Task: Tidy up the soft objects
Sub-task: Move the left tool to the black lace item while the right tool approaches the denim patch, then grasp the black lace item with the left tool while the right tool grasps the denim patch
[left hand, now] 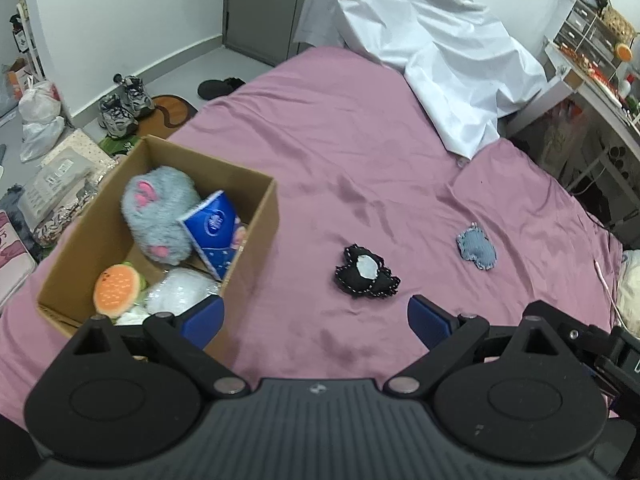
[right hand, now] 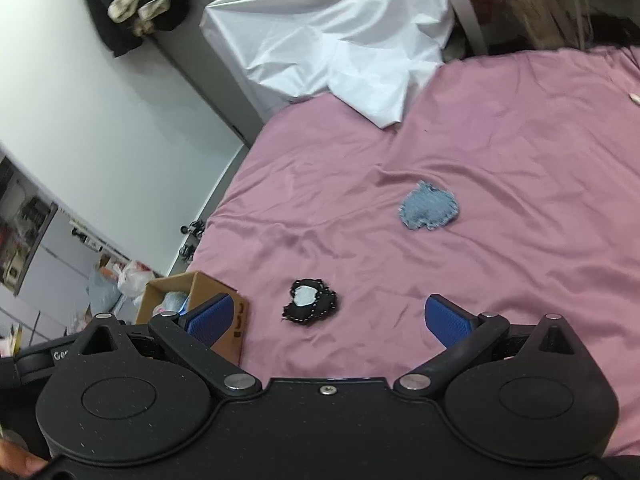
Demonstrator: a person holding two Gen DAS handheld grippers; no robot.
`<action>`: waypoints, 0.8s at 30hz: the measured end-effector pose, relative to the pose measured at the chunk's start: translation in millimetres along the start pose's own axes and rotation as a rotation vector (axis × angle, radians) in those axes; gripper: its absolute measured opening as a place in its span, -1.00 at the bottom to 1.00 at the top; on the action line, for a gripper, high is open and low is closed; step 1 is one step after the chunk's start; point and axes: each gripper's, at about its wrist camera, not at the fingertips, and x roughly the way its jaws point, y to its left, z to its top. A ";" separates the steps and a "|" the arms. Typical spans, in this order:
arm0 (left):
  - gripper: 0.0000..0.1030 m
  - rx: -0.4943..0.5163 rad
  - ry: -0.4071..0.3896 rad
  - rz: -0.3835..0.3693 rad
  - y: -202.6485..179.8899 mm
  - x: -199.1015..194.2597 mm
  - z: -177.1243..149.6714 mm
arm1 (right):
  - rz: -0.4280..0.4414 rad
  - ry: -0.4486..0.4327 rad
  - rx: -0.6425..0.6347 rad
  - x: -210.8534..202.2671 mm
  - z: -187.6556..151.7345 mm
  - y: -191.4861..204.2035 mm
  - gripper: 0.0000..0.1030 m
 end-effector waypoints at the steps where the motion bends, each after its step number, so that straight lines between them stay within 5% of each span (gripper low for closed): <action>1: 0.89 0.002 0.008 0.000 -2.8 3.9 0.5 | -0.003 -0.007 -0.003 1.5 0.6 -1.1 1.00; 21: 0.85 -0.019 0.022 0.005 -32.7 52.5 22.3 | -0.036 -0.020 0.133 42.3 22.0 -40.2 0.99; 24: 0.84 -0.042 0.028 -0.016 -34.1 63.0 24.3 | -0.043 -0.003 0.166 50.4 25.2 -46.2 0.86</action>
